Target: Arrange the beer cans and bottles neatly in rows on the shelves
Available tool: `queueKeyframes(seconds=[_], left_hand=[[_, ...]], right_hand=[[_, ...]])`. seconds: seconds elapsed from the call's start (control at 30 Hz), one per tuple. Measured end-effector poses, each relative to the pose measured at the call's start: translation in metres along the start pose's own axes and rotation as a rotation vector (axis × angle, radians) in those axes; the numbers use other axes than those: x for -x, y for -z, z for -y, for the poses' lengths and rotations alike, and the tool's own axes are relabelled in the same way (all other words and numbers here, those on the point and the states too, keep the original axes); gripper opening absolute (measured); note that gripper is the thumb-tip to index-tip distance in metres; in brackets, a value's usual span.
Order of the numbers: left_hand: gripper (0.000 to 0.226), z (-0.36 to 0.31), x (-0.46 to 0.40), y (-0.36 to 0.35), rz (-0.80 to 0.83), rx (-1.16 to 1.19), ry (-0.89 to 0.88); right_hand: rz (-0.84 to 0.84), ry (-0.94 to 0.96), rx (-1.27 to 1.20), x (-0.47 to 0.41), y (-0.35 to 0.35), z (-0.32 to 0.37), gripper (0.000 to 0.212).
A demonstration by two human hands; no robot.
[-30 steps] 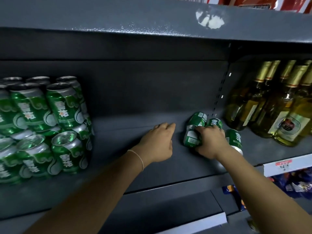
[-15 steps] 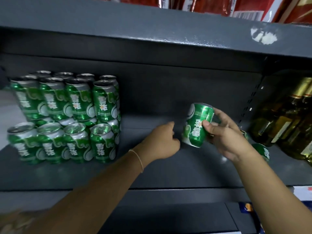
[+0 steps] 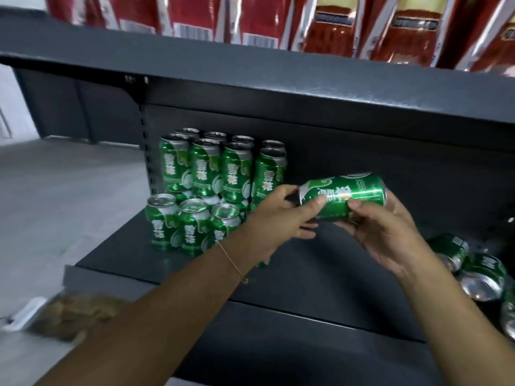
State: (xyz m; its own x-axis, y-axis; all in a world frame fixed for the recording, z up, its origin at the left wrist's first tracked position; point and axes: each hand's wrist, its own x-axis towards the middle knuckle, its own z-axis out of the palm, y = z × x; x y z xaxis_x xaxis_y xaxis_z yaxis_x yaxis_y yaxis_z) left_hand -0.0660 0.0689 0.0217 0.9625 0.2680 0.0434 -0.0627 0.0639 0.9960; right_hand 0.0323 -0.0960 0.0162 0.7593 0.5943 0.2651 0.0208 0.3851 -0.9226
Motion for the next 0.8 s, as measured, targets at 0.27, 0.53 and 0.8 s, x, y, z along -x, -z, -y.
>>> queueKeyframes(seconds=[0.27, 0.53, 0.8], left_hand=[[0.059, -0.017, 0.022, 0.073, -0.208, 0.135, -0.112], [0.071, -0.039, 0.032, 0.138, -0.273, 0.005, -0.218], [0.063, -0.059, 0.041, 0.205, -0.239, -0.062, -0.226]], right_hand=[[-0.007, -0.007, 0.196, -0.011, -0.080, -0.015, 0.074], [0.052, 0.005, 0.518, -0.028, -0.158, -0.039, 0.058], [0.046, 0.018, 0.600, -0.051, -0.214, -0.068, 0.065]])
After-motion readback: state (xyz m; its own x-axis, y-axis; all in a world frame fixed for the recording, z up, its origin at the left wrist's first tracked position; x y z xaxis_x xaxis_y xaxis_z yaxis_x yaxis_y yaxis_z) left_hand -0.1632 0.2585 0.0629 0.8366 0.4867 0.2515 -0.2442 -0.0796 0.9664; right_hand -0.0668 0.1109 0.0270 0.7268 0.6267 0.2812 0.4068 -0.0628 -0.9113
